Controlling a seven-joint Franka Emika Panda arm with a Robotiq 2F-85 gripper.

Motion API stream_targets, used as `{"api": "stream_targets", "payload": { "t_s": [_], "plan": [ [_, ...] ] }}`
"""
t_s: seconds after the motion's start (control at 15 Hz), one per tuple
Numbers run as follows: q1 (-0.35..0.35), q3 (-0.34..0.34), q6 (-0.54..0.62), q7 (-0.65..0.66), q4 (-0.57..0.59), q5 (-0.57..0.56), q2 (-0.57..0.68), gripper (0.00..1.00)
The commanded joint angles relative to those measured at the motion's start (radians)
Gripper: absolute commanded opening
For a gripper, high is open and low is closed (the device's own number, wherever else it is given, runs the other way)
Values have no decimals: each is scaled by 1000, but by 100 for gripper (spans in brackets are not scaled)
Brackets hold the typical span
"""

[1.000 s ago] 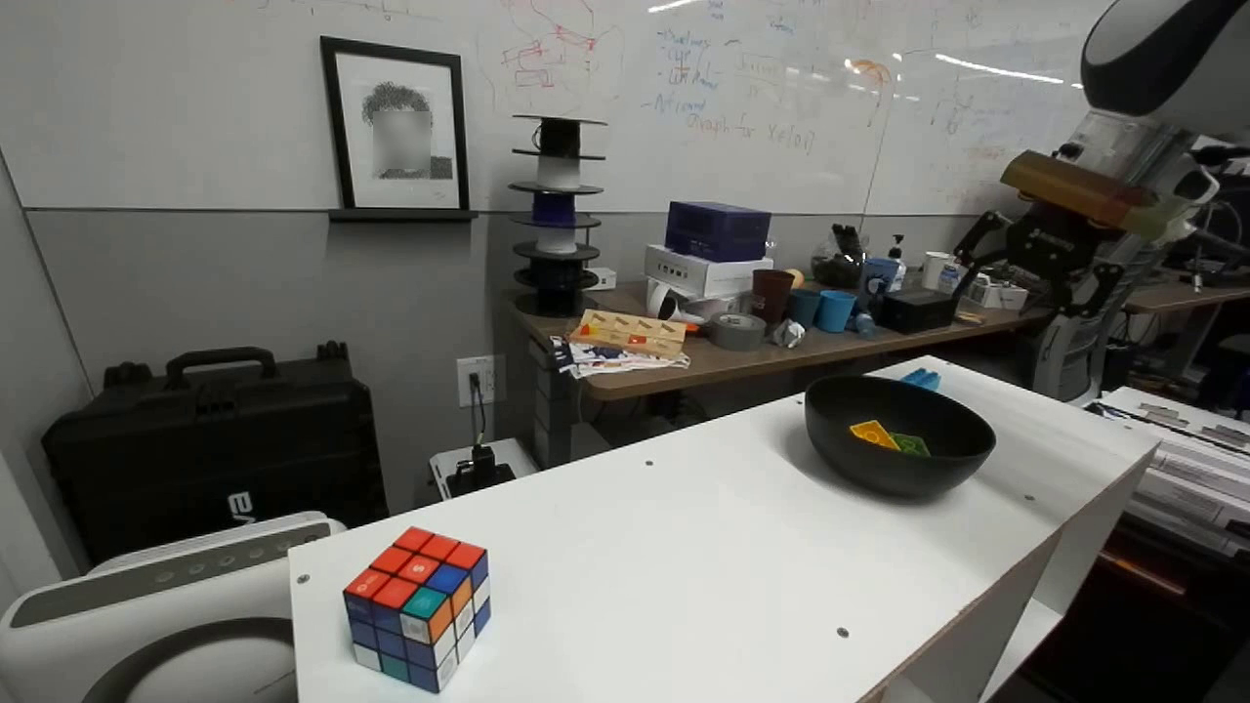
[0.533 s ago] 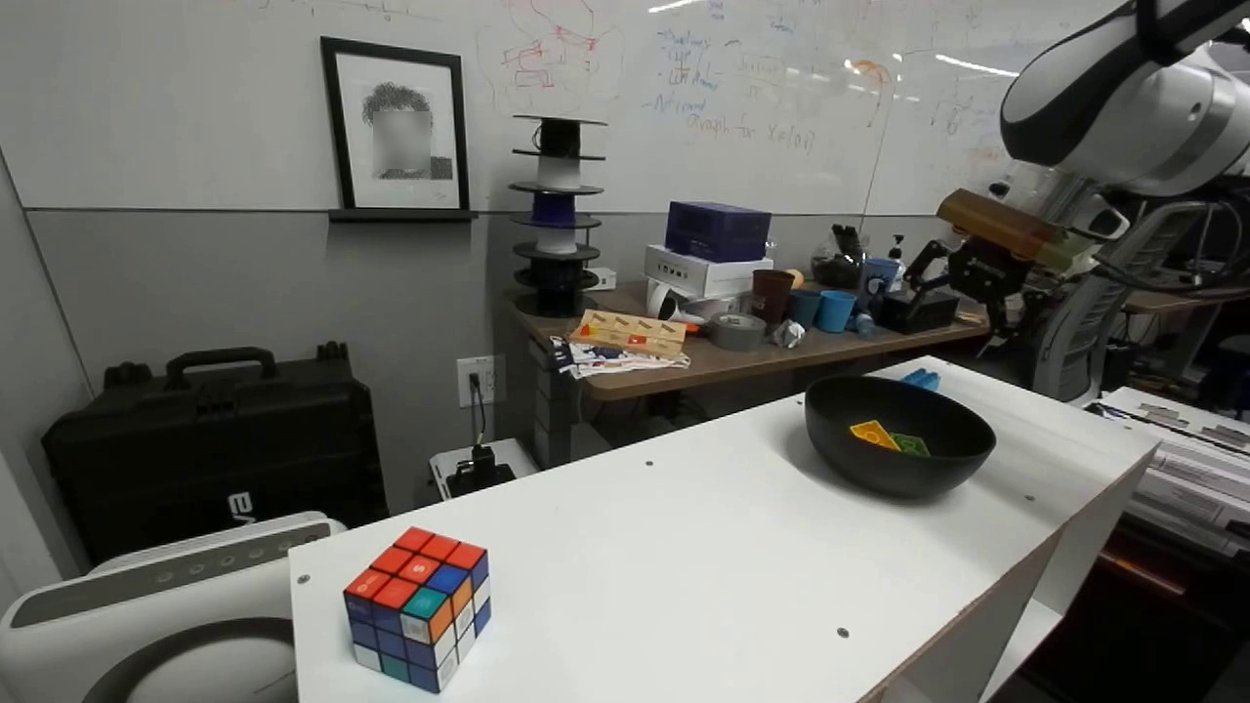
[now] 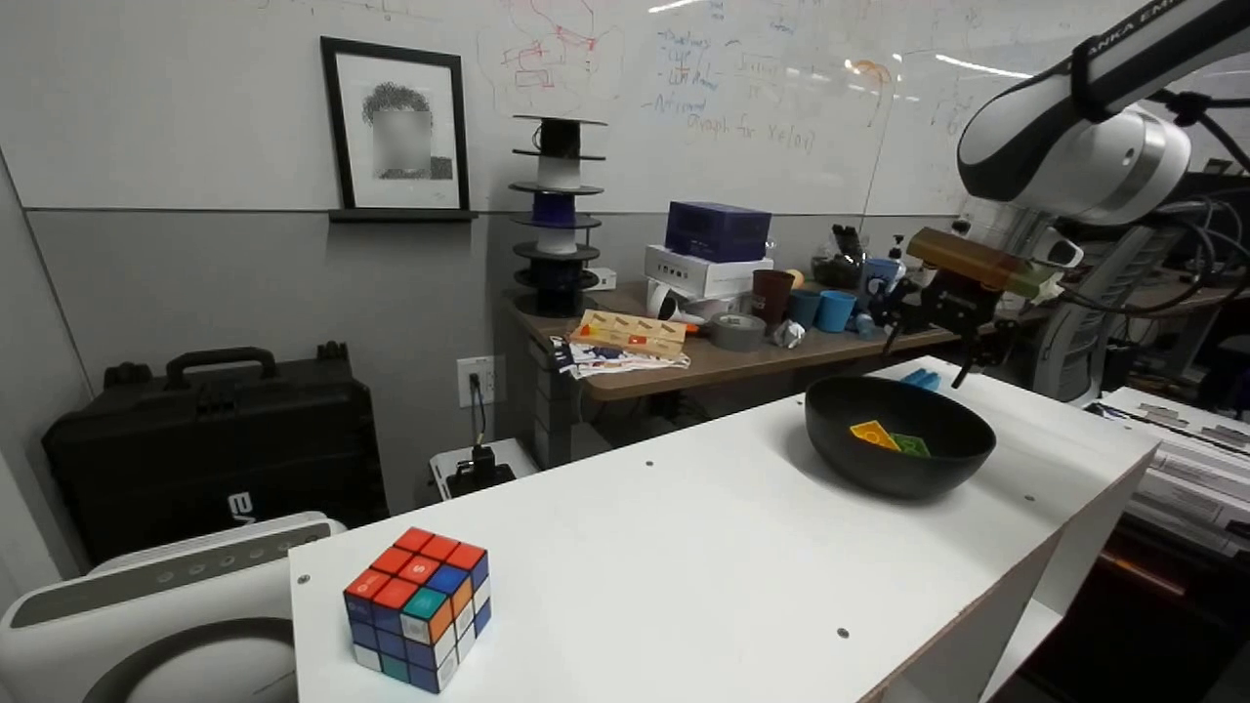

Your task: Pick up the orange, blue, green and yellow objects from the table and put them in the bowl

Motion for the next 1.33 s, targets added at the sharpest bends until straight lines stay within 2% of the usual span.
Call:
{"api": "stream_targets", "payload": {
  "t_s": [0.0,0.33,0.4,0.47,0.53,0.8,1.0,1.13,1.27],
  "plan": [
    [-6,-18,-57,25,102,-32,67,100],
    [-6,-35,-62,41,160,-62,118,100],
    [-6,-35,-71,42,169,-68,124,75],
    [-9,-26,-85,27,176,-69,128,74],
    [-9,-24,-94,24,179,-70,129,68],
    [16,-26,-98,22,132,-92,83,35],
    [59,-39,-64,26,46,-123,11,13],
    [108,-40,-27,20,-88,-149,-97,11],
    [143,-38,-8,12,-157,-177,-161,11]
  ]
}}
